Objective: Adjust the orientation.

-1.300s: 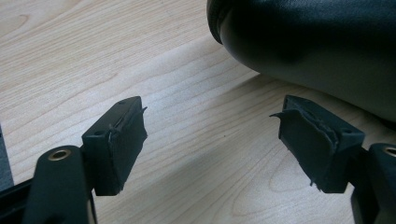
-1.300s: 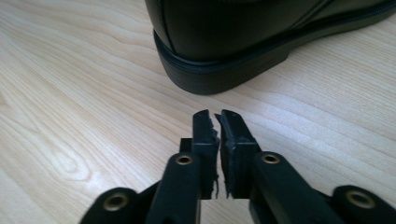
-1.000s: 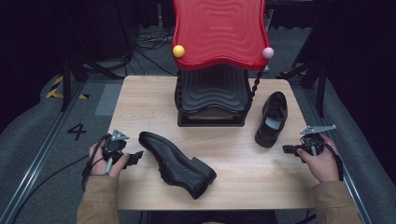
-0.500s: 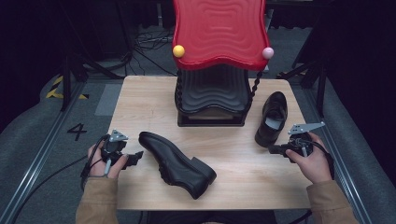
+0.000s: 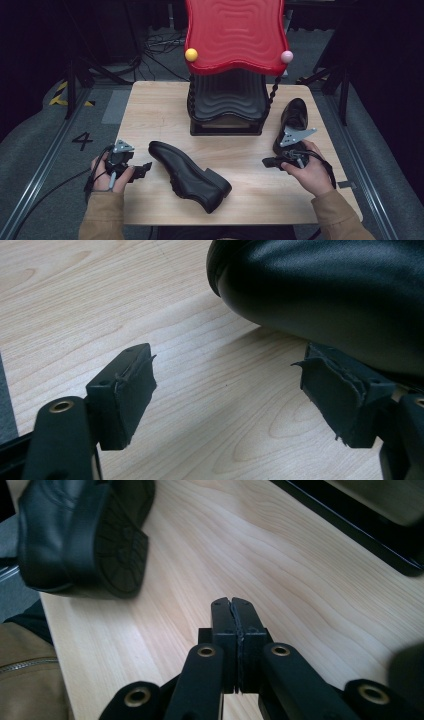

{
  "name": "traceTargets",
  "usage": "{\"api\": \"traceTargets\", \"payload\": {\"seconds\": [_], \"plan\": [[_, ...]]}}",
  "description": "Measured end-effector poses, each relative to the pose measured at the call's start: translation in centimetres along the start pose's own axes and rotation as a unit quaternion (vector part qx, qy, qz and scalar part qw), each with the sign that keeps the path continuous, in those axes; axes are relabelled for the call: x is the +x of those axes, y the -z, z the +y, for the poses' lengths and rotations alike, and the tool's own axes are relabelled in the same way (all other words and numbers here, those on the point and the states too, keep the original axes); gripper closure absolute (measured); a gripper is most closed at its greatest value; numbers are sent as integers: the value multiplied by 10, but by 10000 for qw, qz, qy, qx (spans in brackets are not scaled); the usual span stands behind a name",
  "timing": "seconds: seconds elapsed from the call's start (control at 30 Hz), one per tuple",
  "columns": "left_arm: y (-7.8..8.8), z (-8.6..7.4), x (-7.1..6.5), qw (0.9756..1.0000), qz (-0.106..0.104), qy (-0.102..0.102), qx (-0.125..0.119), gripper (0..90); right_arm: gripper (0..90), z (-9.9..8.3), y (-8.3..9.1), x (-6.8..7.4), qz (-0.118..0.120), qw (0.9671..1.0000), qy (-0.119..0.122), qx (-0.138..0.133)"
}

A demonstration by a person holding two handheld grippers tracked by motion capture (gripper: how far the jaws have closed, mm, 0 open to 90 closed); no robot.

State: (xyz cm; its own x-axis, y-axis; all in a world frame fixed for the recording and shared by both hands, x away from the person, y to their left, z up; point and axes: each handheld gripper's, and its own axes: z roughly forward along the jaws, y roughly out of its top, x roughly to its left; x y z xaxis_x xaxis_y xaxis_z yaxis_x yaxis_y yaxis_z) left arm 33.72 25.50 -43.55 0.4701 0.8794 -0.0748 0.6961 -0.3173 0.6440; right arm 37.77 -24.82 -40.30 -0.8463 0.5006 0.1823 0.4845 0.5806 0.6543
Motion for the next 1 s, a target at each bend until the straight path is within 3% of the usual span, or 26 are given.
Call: {"api": "traceTargets", "payload": {"seconds": [0.27,0.53,0.8,1.0], "plan": [[-1,1,1,10000,41,-23,-9,221,900,31,-19,25,415,9986,330,91],[0,0,1,10000,23,-9,-19,220,900,49,-34,44,632,9963,549,209],[0,1,0,10000,31,-29,-1,220,900,59,-55,67,951,9910,886,316],[0,1,1,10000,48,-31,-8,220,900,62,-66,80,1087,9883,992,406]]}}
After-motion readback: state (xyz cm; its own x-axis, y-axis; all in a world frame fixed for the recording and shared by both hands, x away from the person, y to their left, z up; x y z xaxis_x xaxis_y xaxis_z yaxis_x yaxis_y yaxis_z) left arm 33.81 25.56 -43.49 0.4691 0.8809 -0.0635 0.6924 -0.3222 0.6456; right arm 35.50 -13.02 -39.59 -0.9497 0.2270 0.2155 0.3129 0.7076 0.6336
